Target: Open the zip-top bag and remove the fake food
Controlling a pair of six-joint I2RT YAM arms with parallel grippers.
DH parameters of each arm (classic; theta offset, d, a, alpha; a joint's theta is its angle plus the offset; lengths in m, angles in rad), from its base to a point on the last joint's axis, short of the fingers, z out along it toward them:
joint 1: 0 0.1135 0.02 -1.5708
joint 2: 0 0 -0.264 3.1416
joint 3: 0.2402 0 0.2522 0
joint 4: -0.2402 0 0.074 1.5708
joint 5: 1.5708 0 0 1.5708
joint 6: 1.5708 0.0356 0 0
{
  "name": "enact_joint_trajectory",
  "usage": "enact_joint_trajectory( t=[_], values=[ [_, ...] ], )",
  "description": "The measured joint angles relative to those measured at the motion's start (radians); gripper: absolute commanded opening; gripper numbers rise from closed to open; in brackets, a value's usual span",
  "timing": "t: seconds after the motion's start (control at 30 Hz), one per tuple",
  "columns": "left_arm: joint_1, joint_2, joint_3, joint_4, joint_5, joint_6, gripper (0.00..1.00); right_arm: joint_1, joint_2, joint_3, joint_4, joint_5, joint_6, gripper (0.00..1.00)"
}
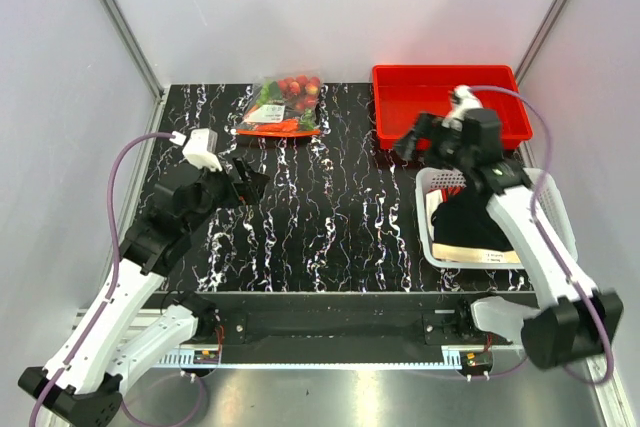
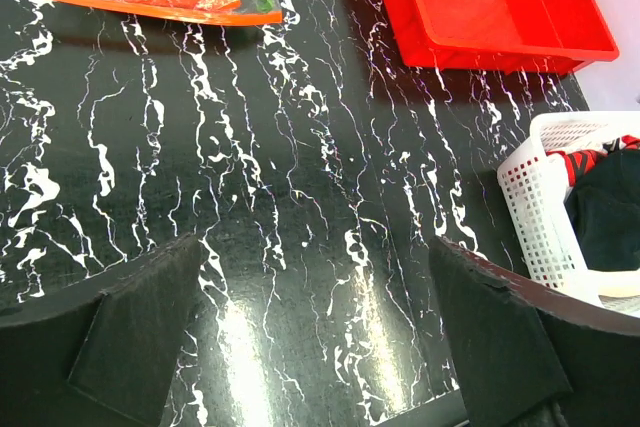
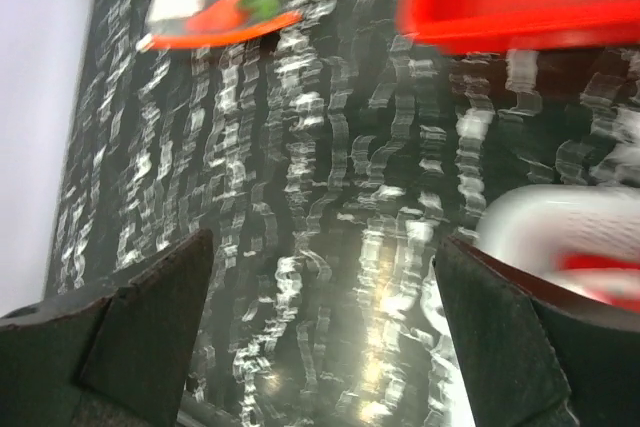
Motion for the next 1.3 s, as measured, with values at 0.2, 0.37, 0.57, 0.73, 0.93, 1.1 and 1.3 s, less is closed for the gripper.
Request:
enact_joint_trajectory(
  t=[0.2,0.37,0.57,0.73,0.93,1.1,1.3],
  values=[
    [0.0,-0.006,0.0,-0.021,0.0,0.001,0.99,0.277,0.305,0.22,0.092,0.111,0.089,1.0],
    [0.0,-0.009,0.0,-0.038,-0.001,0.002,0.99,0.419,0.566,0.35,0.219,0.213,0.207,1.0],
    [0.0,-0.023,0.002,-0.055,0.0,0.002,0.99,0.53,0.901,0.516,0.381,0.29,0.398,0.99],
    [0.0,-0.034,0.002,-0.077,0.001,0.003,0.99,0.559,1.11,0.626,0.446,0.364,0.537,0.98],
    [0.0,-0.041,0.003,-0.083,0.005,0.003,0.99,0.568,1.263,0.73,0.487,0.438,0.677,0.98],
    [0.0,-0.04,0.021,-0.093,0.013,0.003,0.99,0.568,1.375,0.853,0.482,0.464,0.765,0.99],
    [0.0,-0.046,0.043,-0.093,0.024,0.003,0.99,0.568,1.483,1.007,0.478,0.493,0.865,0.9]
  ],
)
